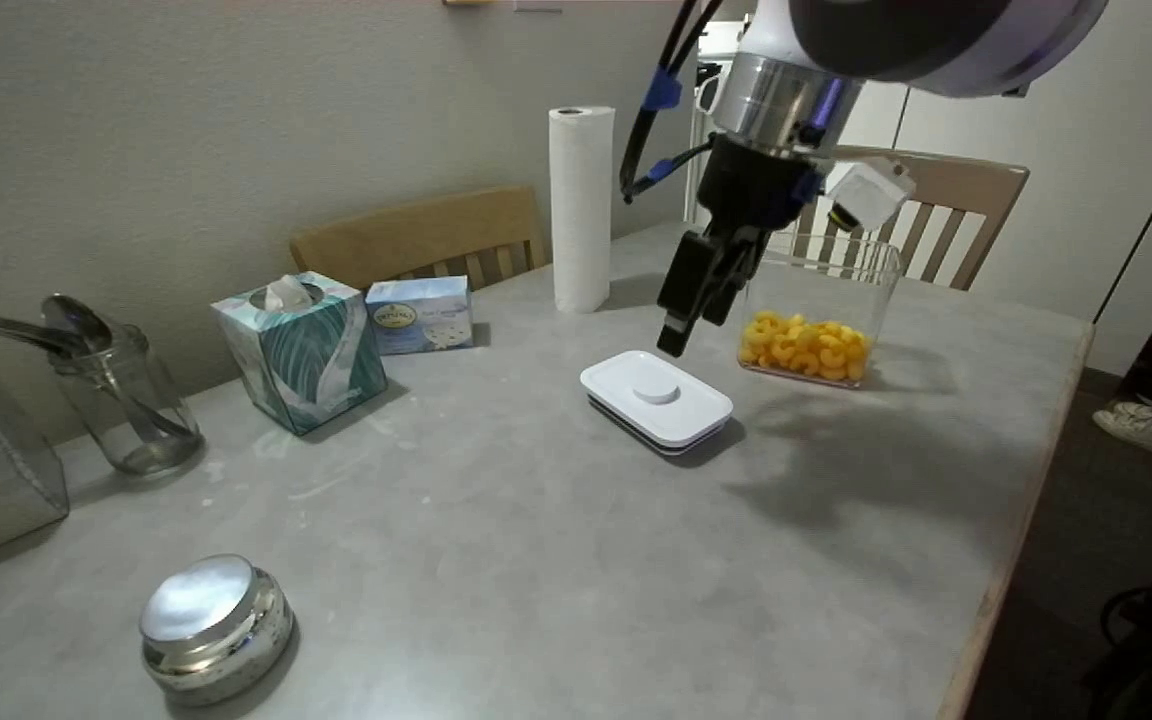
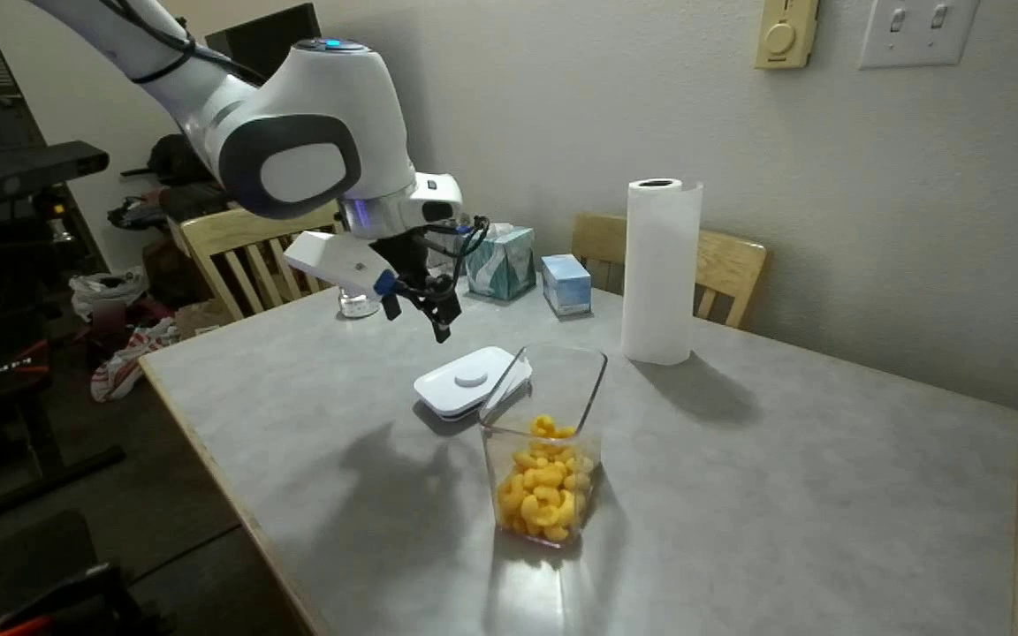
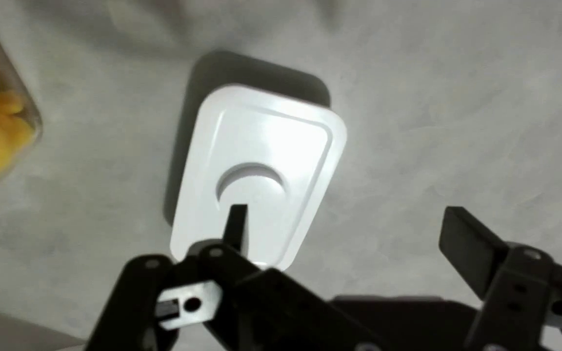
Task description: Place the lid on the container then push the button
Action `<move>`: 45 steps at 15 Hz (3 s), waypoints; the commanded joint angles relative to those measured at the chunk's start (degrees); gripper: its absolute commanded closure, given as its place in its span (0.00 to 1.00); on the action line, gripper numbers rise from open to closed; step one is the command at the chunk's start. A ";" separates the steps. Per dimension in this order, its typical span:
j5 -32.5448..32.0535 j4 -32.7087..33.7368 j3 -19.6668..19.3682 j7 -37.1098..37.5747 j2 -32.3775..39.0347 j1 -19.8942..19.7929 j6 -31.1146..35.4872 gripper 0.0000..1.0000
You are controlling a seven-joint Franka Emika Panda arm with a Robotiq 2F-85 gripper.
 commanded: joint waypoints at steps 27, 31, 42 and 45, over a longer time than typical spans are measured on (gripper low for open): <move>-4.62 29.75 2.22 4.34 23.04 -7.28 -15.54 0.00; -4.20 33.47 2.64 5.07 23.86 -6.72 -22.96 0.00; -5.05 34.38 0.45 9.30 25.99 -4.89 -28.61 0.00; -6.18 35.09 -0.46 10.80 27.18 -4.01 -29.12 0.00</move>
